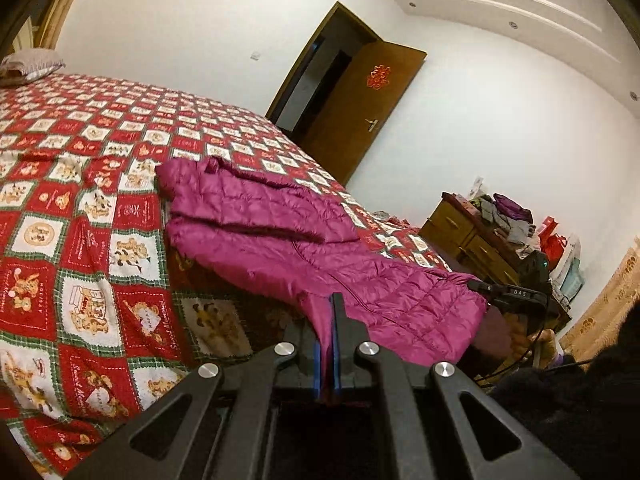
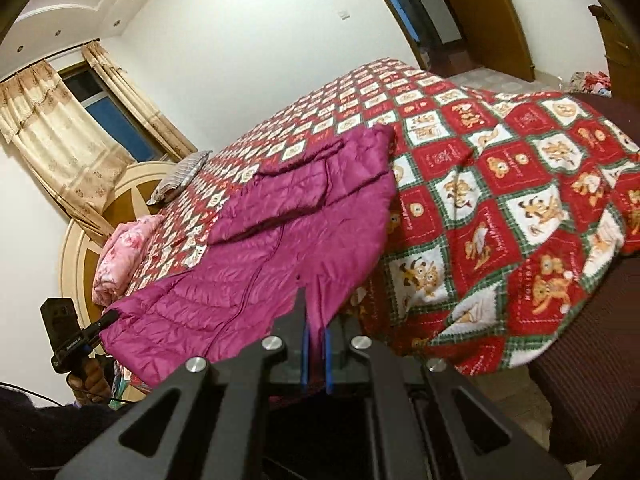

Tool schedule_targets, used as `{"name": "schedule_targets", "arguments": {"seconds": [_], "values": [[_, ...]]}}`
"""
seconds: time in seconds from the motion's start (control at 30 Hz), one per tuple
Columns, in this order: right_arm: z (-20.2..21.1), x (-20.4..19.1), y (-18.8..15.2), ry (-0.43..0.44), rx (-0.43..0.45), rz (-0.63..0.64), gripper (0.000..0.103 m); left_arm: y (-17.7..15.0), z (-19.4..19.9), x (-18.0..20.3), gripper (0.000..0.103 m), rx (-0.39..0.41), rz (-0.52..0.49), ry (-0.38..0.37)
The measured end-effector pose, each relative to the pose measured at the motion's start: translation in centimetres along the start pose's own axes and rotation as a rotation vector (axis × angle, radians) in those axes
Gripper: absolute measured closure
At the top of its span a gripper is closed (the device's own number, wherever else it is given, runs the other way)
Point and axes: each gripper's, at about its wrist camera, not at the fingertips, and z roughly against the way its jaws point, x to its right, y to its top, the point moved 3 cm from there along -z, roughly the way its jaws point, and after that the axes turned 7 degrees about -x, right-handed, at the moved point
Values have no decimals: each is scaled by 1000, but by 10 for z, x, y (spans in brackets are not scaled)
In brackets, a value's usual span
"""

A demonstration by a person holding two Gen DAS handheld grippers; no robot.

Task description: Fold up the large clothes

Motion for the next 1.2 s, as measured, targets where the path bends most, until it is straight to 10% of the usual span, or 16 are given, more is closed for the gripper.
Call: {"name": "schedule_targets", "arguments": {"seconds": [0.53,1.2], "values": [[40,-4,1,66,94,-11,95,10,31,18,100,94,-53,-53],[-45,-7,157,-13,84,19,95,144,-55,-81,100,25,146,156]]}}
